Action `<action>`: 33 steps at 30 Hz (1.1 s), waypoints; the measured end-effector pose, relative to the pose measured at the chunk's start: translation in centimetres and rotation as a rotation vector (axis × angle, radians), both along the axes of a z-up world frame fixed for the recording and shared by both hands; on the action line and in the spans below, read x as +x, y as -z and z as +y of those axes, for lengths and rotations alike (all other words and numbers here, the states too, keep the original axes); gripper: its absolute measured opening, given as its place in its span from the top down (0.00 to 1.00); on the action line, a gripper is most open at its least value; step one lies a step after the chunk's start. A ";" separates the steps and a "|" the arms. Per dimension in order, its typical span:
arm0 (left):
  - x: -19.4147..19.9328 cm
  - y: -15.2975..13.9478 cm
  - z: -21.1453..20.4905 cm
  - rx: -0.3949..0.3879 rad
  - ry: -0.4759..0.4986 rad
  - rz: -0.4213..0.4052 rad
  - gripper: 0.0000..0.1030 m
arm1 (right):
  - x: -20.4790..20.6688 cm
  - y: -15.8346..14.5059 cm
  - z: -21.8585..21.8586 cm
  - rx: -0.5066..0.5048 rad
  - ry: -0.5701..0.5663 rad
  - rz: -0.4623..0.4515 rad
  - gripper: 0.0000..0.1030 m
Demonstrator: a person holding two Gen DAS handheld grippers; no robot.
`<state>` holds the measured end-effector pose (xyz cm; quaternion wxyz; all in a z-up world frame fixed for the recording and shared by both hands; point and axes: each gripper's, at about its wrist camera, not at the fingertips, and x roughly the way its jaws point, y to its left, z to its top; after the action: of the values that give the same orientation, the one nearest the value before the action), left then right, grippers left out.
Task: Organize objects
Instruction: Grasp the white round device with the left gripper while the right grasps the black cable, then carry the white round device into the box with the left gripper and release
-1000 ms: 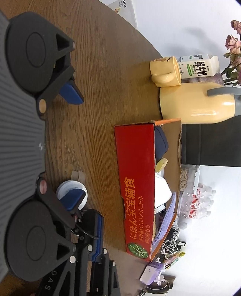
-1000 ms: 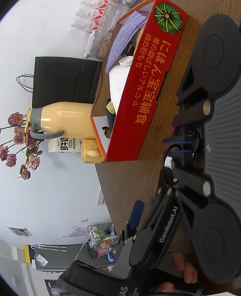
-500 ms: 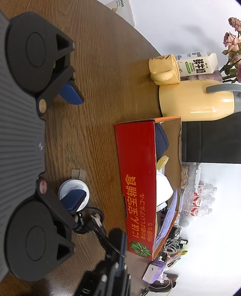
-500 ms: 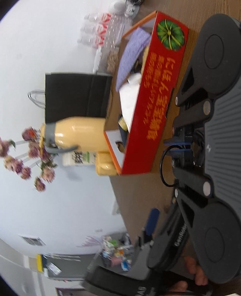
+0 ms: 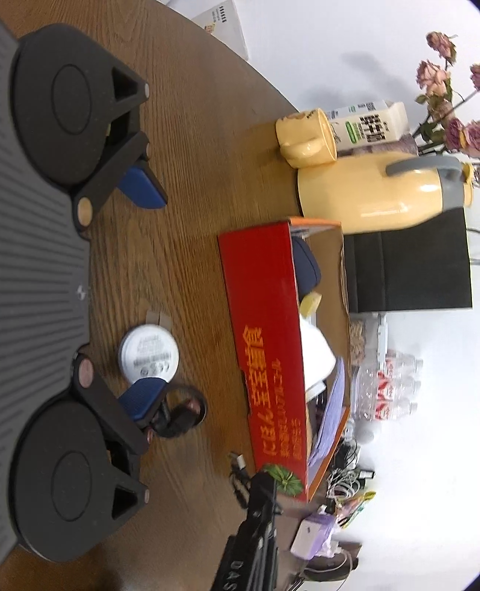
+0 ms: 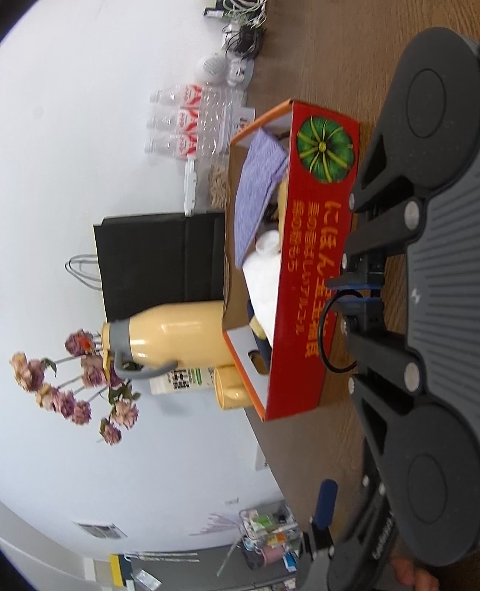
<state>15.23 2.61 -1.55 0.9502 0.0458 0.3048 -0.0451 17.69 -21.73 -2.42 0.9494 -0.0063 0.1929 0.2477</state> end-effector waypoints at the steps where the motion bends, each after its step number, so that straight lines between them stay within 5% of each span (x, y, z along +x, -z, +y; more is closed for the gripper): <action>1: 0.0 0.1 -0.3 0.009 -0.006 0.001 0.05 | 0.1 0.0 -0.2 0.004 0.005 0.003 0.97; 9: -0.2 0.5 -1.4 0.004 0.003 0.020 0.16 | -0.3 0.1 -0.9 0.013 0.017 0.005 0.97; 15: -0.1 0.8 -2.4 0.002 0.028 0.033 0.36 | -0.5 0.2 -1.2 0.015 0.017 0.003 0.97; 19: -0.3 0.8 -2.7 -0.024 0.059 0.027 0.61 | -0.7 0.3 -1.0 0.001 0.017 0.006 0.97; 33: -1.1 0.3 -2.3 -0.083 0.006 -0.040 0.61 | -1.1 0.4 -1.0 -0.004 0.014 0.000 0.97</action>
<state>14.13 0.28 -1.85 0.9571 0.0081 0.2833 -0.0598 16.59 -22.76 -2.83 0.9511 -0.0069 0.1934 0.2408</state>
